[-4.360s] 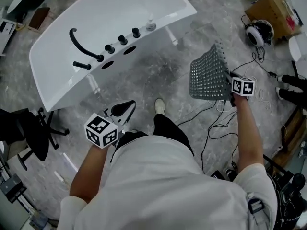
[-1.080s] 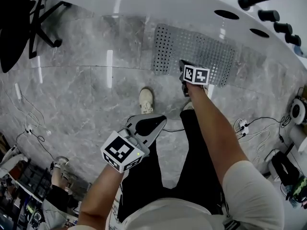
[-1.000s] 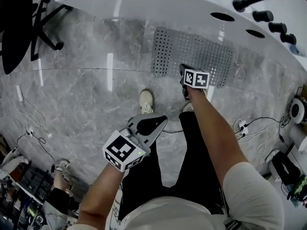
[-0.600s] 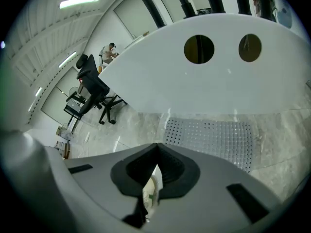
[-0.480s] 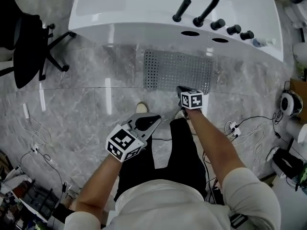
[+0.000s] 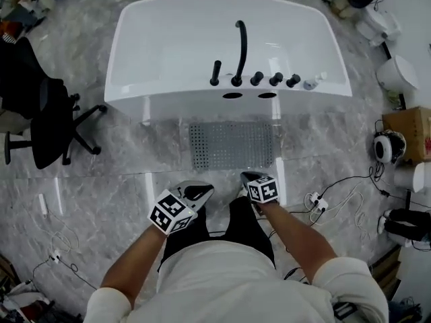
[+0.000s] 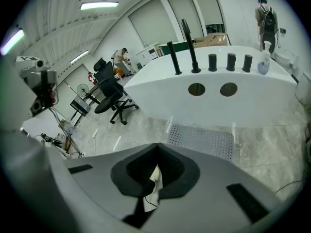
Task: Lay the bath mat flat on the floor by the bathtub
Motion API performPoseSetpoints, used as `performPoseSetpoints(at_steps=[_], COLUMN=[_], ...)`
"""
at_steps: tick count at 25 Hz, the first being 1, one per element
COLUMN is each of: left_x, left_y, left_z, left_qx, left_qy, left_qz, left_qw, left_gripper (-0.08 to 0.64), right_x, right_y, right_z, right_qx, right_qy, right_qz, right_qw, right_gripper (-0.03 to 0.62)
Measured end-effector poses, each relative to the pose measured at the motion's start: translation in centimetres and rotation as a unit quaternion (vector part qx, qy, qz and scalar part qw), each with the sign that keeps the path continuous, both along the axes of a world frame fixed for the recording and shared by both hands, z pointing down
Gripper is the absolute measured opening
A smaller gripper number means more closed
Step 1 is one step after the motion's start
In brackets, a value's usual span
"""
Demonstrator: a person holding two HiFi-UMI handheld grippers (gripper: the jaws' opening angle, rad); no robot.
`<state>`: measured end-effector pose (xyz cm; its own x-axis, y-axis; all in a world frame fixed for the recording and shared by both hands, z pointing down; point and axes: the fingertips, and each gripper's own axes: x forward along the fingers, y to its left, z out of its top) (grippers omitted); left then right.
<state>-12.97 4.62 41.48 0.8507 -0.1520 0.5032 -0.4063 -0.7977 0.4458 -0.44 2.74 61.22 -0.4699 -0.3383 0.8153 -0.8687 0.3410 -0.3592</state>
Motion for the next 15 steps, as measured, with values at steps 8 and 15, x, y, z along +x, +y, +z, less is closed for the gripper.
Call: performPoseSetpoints(at_steps=[8, 15], left_x=[-1.4, -3.1], left_y=[1.2, 0.8], left_z=[-4.4, -6.6], left_qx=[0.008, 0.04], left_qy=[-0.002, -0.007], left_qz=[0.016, 0.026], left_qw=[0.9998, 0.9988], left_gripper=[0.018, 0.018], right_x=[1.2, 2.7], right_y=[4.9, 5.0], right_z=[-10.5, -16.9], right_qx=[0.036, 0.094], right_qy=[-0.016, 0.0], right_qz=[-0.006, 0.005], right_qw=[0.999, 0.996], right_gripper=[0.009, 0.009])
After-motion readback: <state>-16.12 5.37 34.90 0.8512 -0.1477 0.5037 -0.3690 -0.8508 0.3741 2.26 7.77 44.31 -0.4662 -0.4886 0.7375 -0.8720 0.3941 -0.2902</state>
